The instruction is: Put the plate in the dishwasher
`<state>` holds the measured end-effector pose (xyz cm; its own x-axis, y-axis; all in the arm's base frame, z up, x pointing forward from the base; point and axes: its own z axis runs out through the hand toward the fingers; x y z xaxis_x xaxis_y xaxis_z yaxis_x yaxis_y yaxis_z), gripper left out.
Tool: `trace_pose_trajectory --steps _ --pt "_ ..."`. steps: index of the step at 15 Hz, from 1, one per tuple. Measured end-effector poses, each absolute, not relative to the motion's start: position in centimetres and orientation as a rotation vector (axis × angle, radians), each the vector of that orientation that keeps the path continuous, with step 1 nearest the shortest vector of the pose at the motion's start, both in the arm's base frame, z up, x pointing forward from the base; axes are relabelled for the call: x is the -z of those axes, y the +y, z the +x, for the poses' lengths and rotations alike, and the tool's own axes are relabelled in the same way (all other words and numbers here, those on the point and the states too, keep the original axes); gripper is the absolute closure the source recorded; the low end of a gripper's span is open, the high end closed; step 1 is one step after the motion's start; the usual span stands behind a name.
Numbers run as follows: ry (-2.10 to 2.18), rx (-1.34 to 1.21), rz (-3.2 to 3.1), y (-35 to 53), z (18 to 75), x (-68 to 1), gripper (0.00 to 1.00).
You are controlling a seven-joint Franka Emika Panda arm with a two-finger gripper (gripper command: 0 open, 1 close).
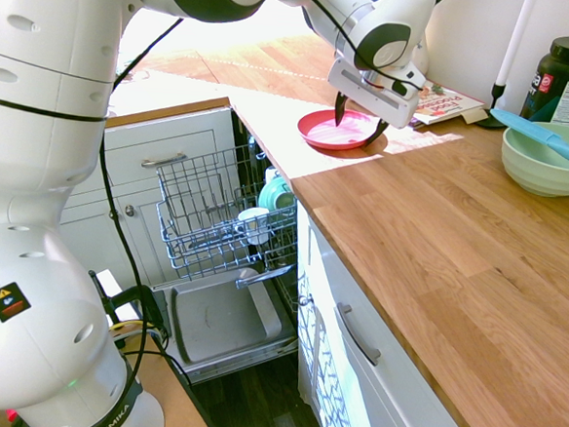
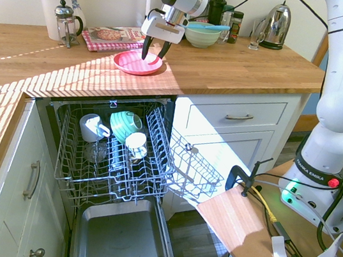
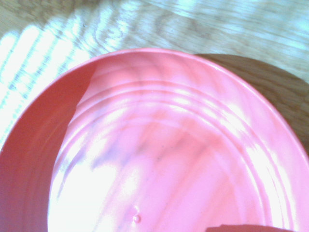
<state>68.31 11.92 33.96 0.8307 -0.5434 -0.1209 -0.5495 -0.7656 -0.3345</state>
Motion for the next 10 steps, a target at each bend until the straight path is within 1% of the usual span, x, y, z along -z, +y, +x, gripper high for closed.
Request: trace_pose_trajectory --steps 10 --pt "0.816 -0.040 -2.635 12.66 69.18 -32.95 1.00"
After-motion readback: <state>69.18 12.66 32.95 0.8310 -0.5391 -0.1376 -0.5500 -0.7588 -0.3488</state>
